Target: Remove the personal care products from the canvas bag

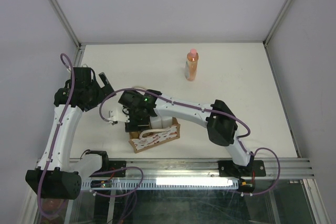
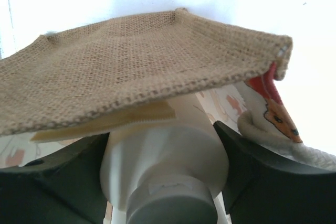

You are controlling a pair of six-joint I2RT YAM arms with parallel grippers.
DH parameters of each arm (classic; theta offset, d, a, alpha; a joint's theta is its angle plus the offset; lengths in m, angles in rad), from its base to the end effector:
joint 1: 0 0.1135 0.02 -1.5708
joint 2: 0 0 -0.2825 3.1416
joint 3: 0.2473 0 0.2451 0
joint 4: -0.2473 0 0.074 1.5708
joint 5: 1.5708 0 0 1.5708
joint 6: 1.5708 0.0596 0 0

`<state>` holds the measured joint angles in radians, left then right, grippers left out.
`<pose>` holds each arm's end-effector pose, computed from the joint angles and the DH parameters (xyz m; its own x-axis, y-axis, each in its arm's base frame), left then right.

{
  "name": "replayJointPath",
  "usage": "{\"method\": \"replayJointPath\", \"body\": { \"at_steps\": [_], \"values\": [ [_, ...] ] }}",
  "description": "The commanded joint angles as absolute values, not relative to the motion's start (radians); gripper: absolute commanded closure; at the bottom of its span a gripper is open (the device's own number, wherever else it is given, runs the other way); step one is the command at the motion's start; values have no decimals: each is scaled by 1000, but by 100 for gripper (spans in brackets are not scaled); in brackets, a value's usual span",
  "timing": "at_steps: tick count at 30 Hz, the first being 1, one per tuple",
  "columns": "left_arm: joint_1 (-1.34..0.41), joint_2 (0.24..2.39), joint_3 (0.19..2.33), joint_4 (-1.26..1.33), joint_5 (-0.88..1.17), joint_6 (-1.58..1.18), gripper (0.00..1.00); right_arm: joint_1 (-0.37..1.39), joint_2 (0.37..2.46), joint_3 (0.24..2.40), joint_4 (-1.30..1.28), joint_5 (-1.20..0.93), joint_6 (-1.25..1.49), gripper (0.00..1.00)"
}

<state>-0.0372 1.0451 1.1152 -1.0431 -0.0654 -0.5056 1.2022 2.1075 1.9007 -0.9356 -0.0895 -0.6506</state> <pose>0.1862 -0.0030 0.3240 -0.7228 -0.4567 -0.5186 -0.3997 0.8885 -0.2253 0.1625 0.4354 0.2449 0.3100 -0.8716 -0.3798 -0.9485 -0.2559 -0.1869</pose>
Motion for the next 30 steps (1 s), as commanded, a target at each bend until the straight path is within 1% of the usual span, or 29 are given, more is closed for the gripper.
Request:
{"method": "replayJointPath", "body": {
  "at_steps": [1,5,7,9,11,23,30],
  "values": [
    [-26,1030,1149,-996,-45,-499,1,1204,2062,2009,-892,-90,-641,58],
    [-26,1020,1141,-995,-34,-514,1,1204,2024,2047,-903,-98,-631,80],
    [-25,1011,1136,-996,-31,-522,1,1204,2013,2065,-917,-100,-624,89],
    [-26,1002,1130,-996,-28,-532,1,1203,1999,2074,-927,-105,-612,95],
    [-26,994,1123,-996,-23,-542,1,1203,1983,2074,-931,-112,-596,100],
    [-26,968,1114,-990,-23,-583,1,1197,1870,2070,-973,-190,-457,100],
    [-26,967,1100,-981,-16,-592,1,1183,1827,2149,-1049,-217,-363,100]
  ]
}}
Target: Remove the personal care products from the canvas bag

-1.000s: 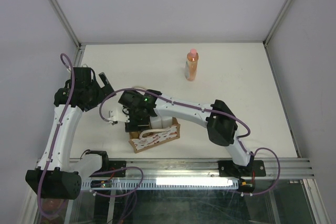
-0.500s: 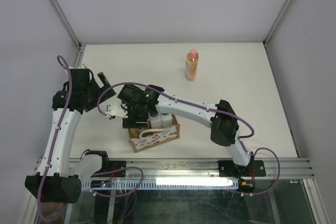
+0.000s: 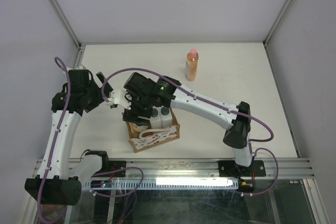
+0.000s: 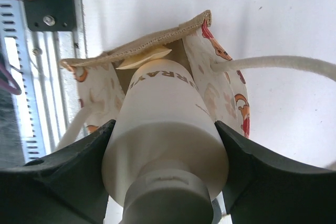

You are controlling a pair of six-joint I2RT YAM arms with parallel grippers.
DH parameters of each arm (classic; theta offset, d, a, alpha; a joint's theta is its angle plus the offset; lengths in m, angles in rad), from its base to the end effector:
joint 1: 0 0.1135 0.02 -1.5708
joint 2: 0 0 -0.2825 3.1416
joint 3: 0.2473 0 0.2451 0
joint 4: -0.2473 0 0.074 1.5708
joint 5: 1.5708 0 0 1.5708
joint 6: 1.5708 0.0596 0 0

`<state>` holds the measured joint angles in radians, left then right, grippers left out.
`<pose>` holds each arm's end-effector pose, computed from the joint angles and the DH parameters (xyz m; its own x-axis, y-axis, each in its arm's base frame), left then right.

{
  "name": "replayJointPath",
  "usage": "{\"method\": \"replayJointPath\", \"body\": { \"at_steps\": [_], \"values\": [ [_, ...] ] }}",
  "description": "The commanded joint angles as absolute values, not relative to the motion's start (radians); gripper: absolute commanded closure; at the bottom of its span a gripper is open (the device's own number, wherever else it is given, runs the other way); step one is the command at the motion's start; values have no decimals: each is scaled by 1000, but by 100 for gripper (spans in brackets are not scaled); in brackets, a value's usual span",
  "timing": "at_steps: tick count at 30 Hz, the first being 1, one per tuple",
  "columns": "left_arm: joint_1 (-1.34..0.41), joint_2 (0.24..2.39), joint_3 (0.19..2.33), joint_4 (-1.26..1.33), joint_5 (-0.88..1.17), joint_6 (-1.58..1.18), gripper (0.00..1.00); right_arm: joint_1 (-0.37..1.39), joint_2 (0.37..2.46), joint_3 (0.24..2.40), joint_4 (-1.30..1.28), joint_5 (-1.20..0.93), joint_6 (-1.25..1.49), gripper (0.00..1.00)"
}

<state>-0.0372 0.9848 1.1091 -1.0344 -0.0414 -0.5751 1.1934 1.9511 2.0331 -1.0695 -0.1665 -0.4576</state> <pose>0.1741 -0.0040 0.3324 -0.6685 -0.5189 -0.5327 -0.4193 0.8546 -0.3064 0.1492 0.4033 0.3443 0.1440 -0.8191 -0.5552 -0.9885 -0.0929 -0.1192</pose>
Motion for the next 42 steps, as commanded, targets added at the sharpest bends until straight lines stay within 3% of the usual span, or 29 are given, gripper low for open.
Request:
{"method": "replayJointPath", "body": {
  "at_steps": [1,11,26,30,42],
  "values": [
    [-26,967,1096,-978,-14,-593,1,1174,1825,2168,-1059,-228,-336,100],
    [-26,988,1090,-951,17,-597,1,1021,1740,2211,-1081,-354,41,100],
    [-25,1113,1125,-856,119,-600,1,520,1432,1781,-746,-661,595,100],
    [-26,1130,1128,-843,141,-601,1,417,1416,1758,-806,-594,550,100],
    [-27,1085,1080,-841,171,-623,1,322,1547,1633,-852,-80,293,100]
  ]
}}
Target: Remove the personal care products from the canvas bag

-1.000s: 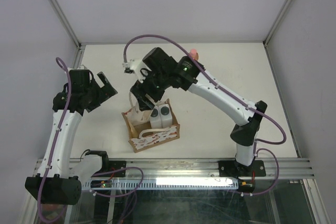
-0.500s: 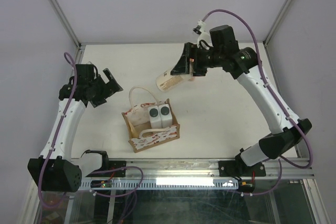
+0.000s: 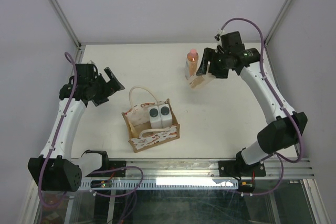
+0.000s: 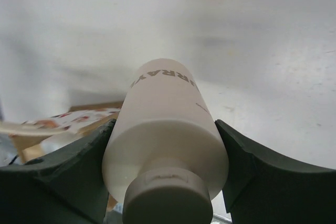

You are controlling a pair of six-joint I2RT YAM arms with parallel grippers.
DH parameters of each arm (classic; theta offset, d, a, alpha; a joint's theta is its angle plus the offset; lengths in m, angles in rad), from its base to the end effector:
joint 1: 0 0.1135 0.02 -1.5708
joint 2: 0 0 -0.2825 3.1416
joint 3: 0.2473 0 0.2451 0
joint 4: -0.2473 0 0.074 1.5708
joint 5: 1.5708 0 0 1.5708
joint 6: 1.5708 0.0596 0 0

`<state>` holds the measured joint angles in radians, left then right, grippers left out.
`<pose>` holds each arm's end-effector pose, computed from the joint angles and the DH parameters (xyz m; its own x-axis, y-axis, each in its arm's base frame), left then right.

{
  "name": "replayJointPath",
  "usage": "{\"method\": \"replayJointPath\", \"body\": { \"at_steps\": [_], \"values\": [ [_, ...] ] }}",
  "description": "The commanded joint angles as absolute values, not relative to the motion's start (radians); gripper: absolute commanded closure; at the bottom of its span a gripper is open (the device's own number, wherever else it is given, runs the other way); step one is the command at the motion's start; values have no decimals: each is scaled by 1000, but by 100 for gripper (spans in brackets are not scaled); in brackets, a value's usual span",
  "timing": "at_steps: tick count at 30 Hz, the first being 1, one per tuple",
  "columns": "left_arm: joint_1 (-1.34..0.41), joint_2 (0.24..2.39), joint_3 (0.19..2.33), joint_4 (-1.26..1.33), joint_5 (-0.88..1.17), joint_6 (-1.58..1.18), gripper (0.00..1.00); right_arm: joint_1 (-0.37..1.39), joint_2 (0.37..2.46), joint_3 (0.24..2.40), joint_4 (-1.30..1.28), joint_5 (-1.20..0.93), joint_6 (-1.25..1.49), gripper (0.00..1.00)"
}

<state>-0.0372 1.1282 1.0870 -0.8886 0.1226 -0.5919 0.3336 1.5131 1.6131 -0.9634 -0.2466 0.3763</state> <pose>0.2181 -0.0154 0.3122 -0.7261 -0.5271 -0.4416 -0.3556 0.8375 -0.4150 0.2974 0.1185 0.3788 -0.8397 0.0862 -0.5362 -0.1708 0.8953 0.4114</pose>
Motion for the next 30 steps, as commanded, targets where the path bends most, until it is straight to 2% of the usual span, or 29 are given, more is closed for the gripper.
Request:
{"method": "replayJointPath", "body": {
  "at_steps": [1,9,19,30],
  "values": [
    [-28,1082,1071,-842,176,-630,1,319,1569,1638,-841,-47,277,100],
    [-27,1099,1082,-843,189,-619,1,301,1822,1805,-793,153,164,100],
    [-27,1190,1184,-886,141,-518,1,296,2101,2099,-816,182,138,100],
    [-27,1275,1238,-888,142,-481,1,292,2158,2089,-771,181,114,100]
  ]
}}
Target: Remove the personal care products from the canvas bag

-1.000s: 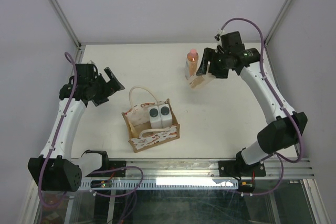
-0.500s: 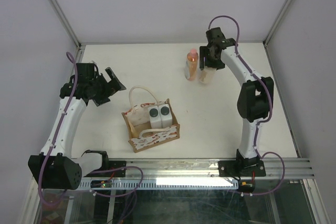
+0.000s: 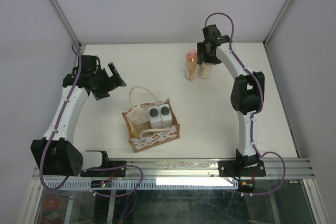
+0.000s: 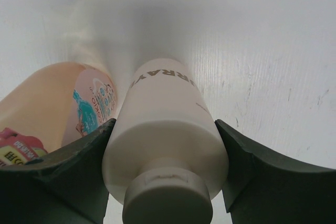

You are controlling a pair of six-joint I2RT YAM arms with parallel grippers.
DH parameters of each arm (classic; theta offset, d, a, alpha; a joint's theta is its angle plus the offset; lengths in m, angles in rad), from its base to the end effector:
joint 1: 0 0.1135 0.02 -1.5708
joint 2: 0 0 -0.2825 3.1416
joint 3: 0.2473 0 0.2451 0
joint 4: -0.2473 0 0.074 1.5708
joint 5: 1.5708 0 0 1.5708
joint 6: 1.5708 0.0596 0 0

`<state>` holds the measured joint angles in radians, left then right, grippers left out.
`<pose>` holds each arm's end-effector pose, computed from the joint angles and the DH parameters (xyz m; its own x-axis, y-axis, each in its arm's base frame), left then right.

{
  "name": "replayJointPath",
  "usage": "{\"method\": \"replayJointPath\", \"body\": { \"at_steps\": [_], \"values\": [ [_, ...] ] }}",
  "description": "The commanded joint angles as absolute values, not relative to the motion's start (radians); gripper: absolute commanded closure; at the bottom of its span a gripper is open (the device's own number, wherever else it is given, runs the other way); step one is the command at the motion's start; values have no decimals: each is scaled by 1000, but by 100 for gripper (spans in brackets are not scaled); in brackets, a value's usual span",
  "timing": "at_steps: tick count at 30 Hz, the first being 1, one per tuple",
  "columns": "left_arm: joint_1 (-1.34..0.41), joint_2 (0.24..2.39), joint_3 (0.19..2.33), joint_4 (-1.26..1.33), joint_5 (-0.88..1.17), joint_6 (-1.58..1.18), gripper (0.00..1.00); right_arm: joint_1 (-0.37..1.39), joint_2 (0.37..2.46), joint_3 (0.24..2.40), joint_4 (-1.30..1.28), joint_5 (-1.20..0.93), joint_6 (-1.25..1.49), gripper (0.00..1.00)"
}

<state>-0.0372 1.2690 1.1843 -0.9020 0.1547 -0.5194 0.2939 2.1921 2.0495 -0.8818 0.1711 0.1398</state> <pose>0.2507 -0.0185 0.3121 -0.7841 -0.4616 -0.4149 -0.3082 0.8698 -0.3853 0.4788 0.1343 0.2554 -0.8378 -0.1101 -0.5348 -0.0849 0.9938 -0.0717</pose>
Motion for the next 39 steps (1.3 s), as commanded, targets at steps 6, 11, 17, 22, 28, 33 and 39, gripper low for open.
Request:
{"method": "replayJointPath", "body": {
  "at_steps": [6,11,17,22,28,33,39],
  "values": [
    [-28,1288,1242,-885,143,-475,1,291,2186,2091,-779,173,103,93],
    [-28,1282,1240,-885,137,-474,1,282,2184,2075,-796,152,155,90],
    [-28,1268,1237,-885,134,-473,1,274,2185,2060,-806,143,154,83],
    [-28,1250,1228,-885,129,-475,1,276,2192,2093,-864,155,155,64],
    [-26,1241,1221,-885,133,-482,1,276,2196,2106,-896,129,156,40],
    [-28,1220,1211,-882,142,-490,1,275,2224,2181,-949,104,161,21],
    [-27,1176,1178,-879,162,-509,1,274,2207,2220,-979,123,165,3]
  ]
}}
